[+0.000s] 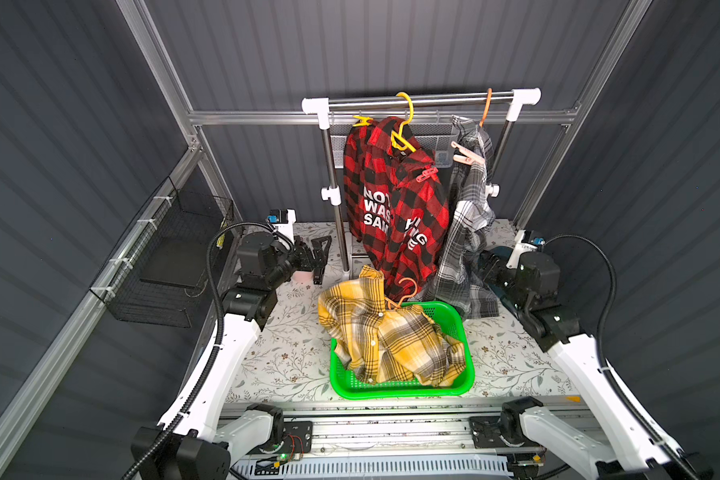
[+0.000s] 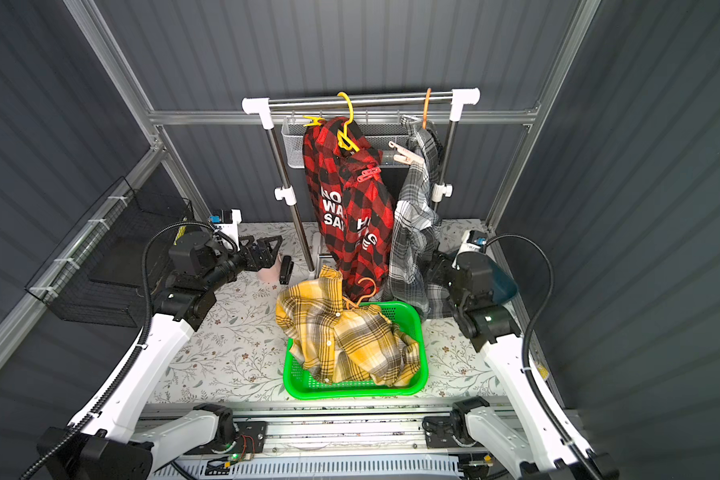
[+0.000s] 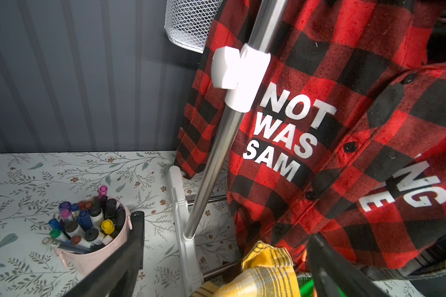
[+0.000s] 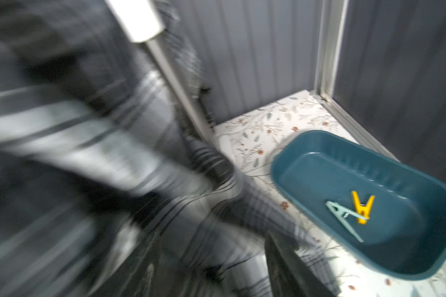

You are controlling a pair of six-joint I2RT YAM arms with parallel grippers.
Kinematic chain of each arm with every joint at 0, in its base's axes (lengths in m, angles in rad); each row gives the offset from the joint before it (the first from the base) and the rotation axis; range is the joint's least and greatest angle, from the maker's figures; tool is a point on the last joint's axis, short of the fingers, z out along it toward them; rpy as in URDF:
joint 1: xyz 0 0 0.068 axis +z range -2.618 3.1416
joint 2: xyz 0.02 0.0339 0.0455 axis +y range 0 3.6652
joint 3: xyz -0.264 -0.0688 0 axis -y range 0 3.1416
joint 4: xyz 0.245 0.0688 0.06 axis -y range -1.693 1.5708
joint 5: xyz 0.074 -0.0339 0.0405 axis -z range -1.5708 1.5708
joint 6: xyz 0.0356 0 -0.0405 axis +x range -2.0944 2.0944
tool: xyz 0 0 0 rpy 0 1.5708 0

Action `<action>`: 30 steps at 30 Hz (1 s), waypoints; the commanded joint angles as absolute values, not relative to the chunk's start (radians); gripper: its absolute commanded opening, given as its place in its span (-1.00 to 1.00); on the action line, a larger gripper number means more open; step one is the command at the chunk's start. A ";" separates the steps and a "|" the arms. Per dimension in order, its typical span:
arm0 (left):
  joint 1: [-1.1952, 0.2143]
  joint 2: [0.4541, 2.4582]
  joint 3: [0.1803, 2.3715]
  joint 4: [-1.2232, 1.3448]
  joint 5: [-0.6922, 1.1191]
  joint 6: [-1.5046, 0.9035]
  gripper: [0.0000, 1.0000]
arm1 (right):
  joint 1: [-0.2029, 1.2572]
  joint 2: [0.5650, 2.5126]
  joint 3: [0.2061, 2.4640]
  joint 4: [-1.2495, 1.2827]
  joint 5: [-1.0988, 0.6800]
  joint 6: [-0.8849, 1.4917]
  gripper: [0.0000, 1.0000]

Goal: Remove the clothespins securing long-sleeve shirts to the hanger
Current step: Place the clamp in the storage box, then remove the long-sleeve shirt from the hanger.

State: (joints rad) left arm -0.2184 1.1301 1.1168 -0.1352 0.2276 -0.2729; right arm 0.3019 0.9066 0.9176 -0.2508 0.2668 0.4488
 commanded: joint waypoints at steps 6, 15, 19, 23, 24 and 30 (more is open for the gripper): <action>-0.207 1.125 1.144 -0.151 0.226 -0.303 1.00 | 0.738 0.898 0.836 -0.419 0.687 0.545 0.34; -0.204 1.140 1.161 -0.186 0.226 -0.334 1.00 | 0.968 1.035 0.876 -0.372 0.538 0.624 0.35; -0.204 1.144 1.161 -0.196 0.261 -0.337 0.99 | 0.965 1.105 0.922 -0.306 0.413 0.615 0.37; -0.204 1.137 1.152 -0.188 0.322 -0.333 0.98 | 0.907 1.201 0.962 -0.278 0.299 0.641 0.38; -0.204 1.133 1.145 -0.185 0.353 -0.331 0.99 | 0.870 1.222 0.968 -0.276 0.256 0.672 0.38; -0.204 1.122 1.126 -0.174 0.385 -0.329 0.98 | 0.700 1.313 0.944 -0.187 0.073 0.719 0.34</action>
